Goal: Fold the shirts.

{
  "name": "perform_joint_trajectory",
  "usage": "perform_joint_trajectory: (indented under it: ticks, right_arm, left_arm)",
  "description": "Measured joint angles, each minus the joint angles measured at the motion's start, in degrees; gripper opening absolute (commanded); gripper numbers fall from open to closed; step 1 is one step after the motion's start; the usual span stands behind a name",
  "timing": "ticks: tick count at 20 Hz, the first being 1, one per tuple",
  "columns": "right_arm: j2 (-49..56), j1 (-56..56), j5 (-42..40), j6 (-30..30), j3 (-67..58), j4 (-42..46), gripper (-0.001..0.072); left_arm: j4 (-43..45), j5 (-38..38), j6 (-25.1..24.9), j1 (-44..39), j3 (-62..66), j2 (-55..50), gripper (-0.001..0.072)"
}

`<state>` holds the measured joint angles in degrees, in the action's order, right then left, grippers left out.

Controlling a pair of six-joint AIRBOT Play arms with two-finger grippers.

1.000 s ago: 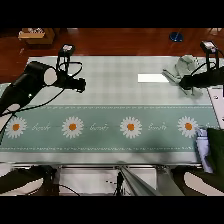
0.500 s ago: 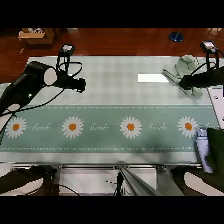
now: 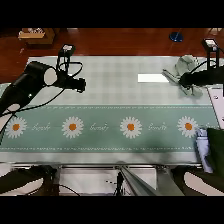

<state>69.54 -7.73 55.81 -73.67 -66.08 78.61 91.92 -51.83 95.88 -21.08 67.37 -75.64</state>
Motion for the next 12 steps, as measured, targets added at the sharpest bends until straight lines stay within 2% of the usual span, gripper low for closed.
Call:
perform_joint_trajectory:
  ticks: [5,8,9,10,11,12]
  right_arm:
    - [0.00,0.00,-1.53,0.00,0.00,-0.57,0.0495]
    - [0.00,-0.37,-7.45,-2.25,-0.11,-0.07,0.0495]
    - [0.13,-0.96,-10.86,-5.09,-0.26,1.07,0.0496]
    - [0.52,-1.79,-13.73,-8.04,-0.59,2.73,0.0543]
    - [1.27,-2.86,-16.59,-10.73,-1.20,4.33,0.0610]
    - [2.36,-4.00,-18.58,-12.59,-2.03,5.44,0.0611]
  left_arm:
    - [0.00,0.00,0.00,0.00,0.00,0.00,0.0584]
    - [0.00,0.26,-0.04,0.09,0.11,0.00,0.0600]
    - [0.00,0.42,-0.07,0.13,0.28,0.00,0.0673]
    - [0.00,0.35,-0.09,0.31,0.50,0.00,0.0709]
    - [0.00,0.28,-0.09,0.44,0.79,0.00,0.0709]
    - [0.00,0.20,-0.11,0.55,1.18,0.02,0.0709]
